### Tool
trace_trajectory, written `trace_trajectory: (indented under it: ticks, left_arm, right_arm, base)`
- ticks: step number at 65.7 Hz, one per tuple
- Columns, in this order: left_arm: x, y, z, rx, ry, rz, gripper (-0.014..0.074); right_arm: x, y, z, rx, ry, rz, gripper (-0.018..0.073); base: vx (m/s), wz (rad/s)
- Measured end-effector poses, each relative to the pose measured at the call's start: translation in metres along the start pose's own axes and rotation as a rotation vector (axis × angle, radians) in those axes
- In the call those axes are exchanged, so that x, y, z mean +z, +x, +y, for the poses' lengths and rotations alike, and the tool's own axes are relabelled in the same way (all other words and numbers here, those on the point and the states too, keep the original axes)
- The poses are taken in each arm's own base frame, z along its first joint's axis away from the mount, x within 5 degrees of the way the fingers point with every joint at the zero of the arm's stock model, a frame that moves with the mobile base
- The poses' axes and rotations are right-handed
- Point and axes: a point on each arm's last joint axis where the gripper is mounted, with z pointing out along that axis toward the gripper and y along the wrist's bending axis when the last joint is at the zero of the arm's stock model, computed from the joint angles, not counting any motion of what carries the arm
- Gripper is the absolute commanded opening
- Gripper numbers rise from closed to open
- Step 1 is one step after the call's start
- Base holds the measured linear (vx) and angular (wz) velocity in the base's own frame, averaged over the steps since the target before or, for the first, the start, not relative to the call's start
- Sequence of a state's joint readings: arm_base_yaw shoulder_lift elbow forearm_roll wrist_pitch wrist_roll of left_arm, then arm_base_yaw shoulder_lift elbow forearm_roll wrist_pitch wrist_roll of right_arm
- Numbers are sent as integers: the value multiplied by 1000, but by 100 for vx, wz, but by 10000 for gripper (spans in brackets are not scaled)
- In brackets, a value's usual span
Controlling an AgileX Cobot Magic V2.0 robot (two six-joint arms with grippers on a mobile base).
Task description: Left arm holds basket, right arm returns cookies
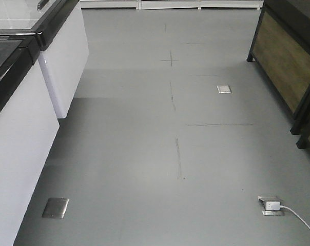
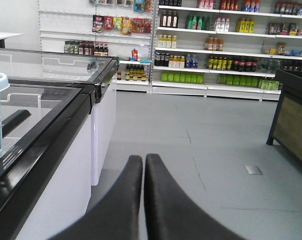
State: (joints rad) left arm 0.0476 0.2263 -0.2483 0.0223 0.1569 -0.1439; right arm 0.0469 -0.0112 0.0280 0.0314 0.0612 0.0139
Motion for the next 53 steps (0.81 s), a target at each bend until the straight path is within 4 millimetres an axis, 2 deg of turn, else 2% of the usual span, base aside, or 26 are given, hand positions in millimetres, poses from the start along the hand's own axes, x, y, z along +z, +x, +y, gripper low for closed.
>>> trace_trajectory:
  ticks: [9,16,23,34,53]
  left_arm:
    - [18,-27,-3,0,-13,90,-6]
    - [34,-36,-4,0,-24,178,-6]
    - [50,-30,-4,1,-37,279,-6]
    - [65,-19,-2,1,-50,376,-6]
    - [72,-17,-2,1,-49,377,20]
  right_arm:
    - [0,0,0,0,0,0,-11]
    - [0,0,0,0,0,0,-11]
    - [0,0,0,0,0,0,-11]
    - [0,0,0,0,0,0,-11]
    - [0,0,0,0,0,0,-11]
  base:
    - [0,0]
    - [0,0]
    - [0,0]
    - [0,0]
    - [0,0]
